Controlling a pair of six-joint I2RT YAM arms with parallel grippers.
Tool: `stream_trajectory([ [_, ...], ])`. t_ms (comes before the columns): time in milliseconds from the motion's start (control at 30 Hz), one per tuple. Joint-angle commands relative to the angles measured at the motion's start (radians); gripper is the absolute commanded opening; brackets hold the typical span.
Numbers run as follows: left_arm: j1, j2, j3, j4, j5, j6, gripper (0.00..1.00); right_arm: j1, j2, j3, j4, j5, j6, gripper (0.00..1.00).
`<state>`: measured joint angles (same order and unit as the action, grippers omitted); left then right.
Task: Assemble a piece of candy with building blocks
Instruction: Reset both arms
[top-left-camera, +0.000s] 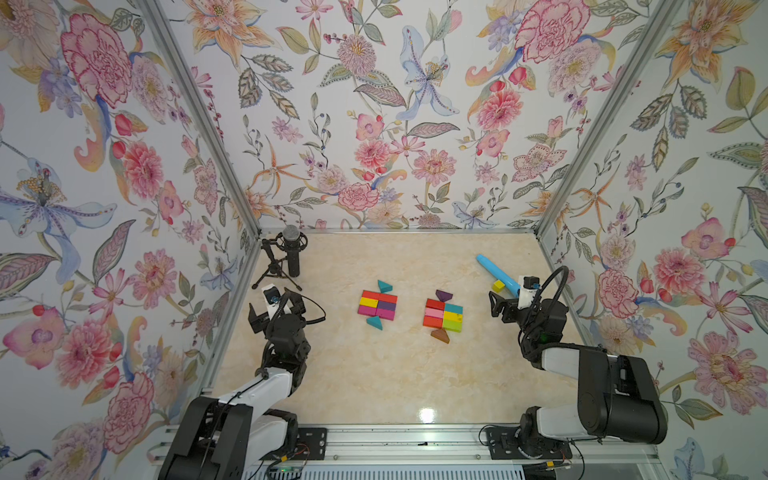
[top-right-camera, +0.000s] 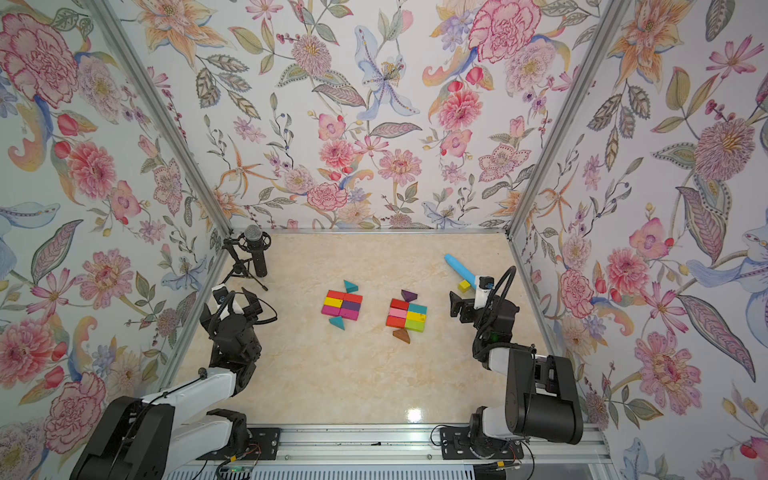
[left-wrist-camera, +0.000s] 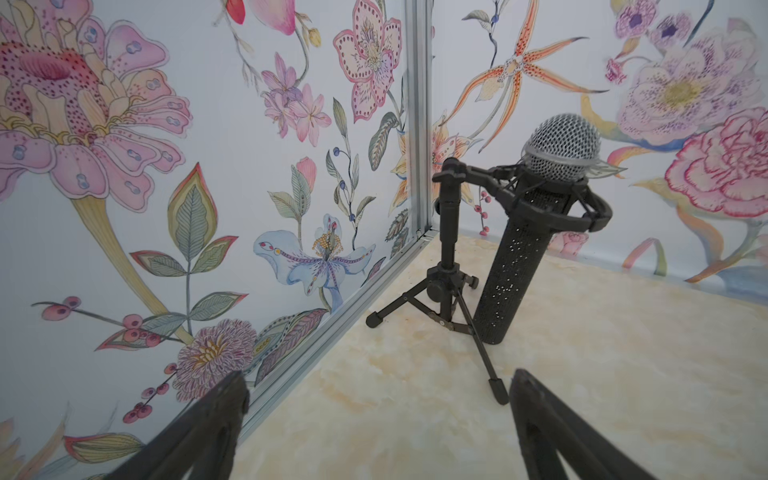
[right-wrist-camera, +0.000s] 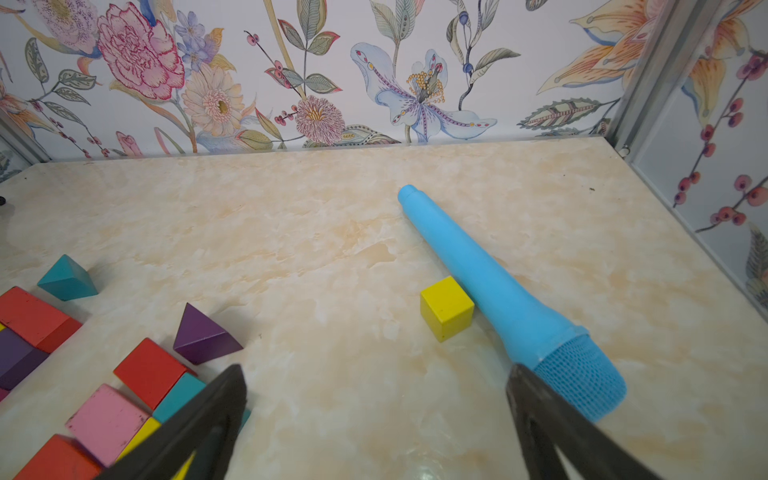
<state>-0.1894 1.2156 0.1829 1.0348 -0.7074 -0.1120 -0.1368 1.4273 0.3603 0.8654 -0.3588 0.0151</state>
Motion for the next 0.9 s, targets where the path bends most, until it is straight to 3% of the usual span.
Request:
stream_trajectory([
  [0, 0.01, 0.132, -0.076, 0.334, 0.032, 0.184, 0.99, 0.006, 0.034, -0.065, 0.175, 0.057, 0.022, 1.0],
  [33, 0.022, 0.152, -0.069, 0.358, 0.09, 0.172, 0.99, 0.005, 0.06, -0.112, 0.299, 0.073, 0.037, 1.0],
  [133, 0.07, 0.195, -0.042, 0.324, 0.253, 0.109, 0.99, 0.044, 0.052, -0.147, 0.33, 0.13, -0.008, 1.0],
  [200, 0.072, 0.318, -0.064, 0.513, 0.283, 0.134, 0.99, 0.074, 0.123, -0.156, 0.412, 0.172, -0.023, 1.0],
  [233, 0.069, 0.398, -0.064, 0.592, 0.283, 0.156, 0.99, 0.078, 0.146, -0.15, 0.455, 0.163, -0.022, 1.0],
  [267, 0.066, 0.397, -0.054, 0.573, 0.274, 0.148, 0.99, 0.08, 0.116, -0.133, 0.363, 0.173, -0.032, 1.0],
  [333, 0.097, 0.315, 0.011, 0.345, 0.322, 0.097, 0.99, 0.103, 0.12, -0.099, 0.298, 0.254, -0.032, 1.0],
  [500, 0.114, 0.342, -0.012, 0.445, 0.342, 0.1, 0.99, 0.158, 0.113, -0.066, 0.231, 0.377, -0.058, 1.0],
  [867, 0.111, 0.342, -0.002, 0.429, 0.335, 0.1, 0.99, 0.152, 0.113, -0.058, 0.214, 0.369, -0.055, 1.0],
])
